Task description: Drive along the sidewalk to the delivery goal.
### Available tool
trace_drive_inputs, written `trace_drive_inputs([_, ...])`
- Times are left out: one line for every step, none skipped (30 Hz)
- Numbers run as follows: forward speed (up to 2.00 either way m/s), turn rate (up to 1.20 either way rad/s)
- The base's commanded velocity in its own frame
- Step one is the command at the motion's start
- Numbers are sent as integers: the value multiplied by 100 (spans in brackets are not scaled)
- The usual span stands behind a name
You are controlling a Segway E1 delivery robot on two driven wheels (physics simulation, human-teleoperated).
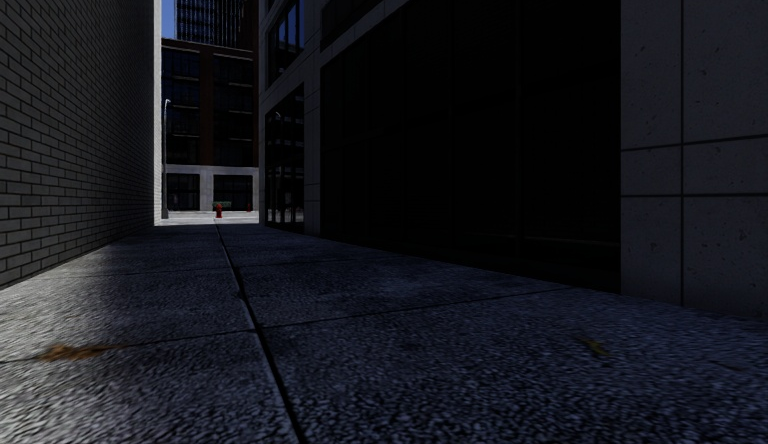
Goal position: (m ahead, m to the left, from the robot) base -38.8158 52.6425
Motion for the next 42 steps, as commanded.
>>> trace_drive_inputs([0, 0])
trace_drive_inputs([0, 0])
trace_drive_inputs([0, 0])
trace_drive_inputs([0, 0])
trace_drive_inputs([0, 0])
trace_drive_inputs([0, 0])
trace_drive_inputs([0, 0])
trace_drive_inputs([0, 0])
trace_drive_inputs([0, 0])
trace_drive_inputs([0, 0])
trace_drive_inputs([0, 0])
trace_drive_inputs([0, 0])
trace_drive_inputs([0, 0])
trace_drive_inputs([0, 0])
trace_drive_inputs([0, 0])
trace_drive_inputs([0, 0])
trace_drive_inputs([0, 0])
trace_drive_inputs([0, 0])
trace_drive_inputs([0, 0])
trace_drive_inputs([0, 0])
trace_drive_inputs([0, 0])
trace_drive_inputs([0, 0])
trace_drive_inputs([0, 0])
trace_drive_inputs([0, 0])
trace_drive_inputs([0, 0])
trace_drive_inputs([0, 0])
trace_drive_inputs([0, 0])
trace_drive_inputs([0, 0])
trace_drive_inputs([0, 0])
trace_drive_inputs([0, 0])
trace_drive_inputs([0, 6])
trace_drive_inputs([0, 23])
trace_drive_inputs([0, 37])
trace_drive_inputs([0, 37])
trace_drive_inputs([0, 42])
trace_drive_inputs([0, 43])
trace_drive_inputs([0, 43])
trace_drive_inputs([0, 43])
trace_drive_inputs([0, 45])
trace_drive_inputs([0, 48])
trace_drive_inputs([0, 53])
trace_drive_inputs([0, 56])
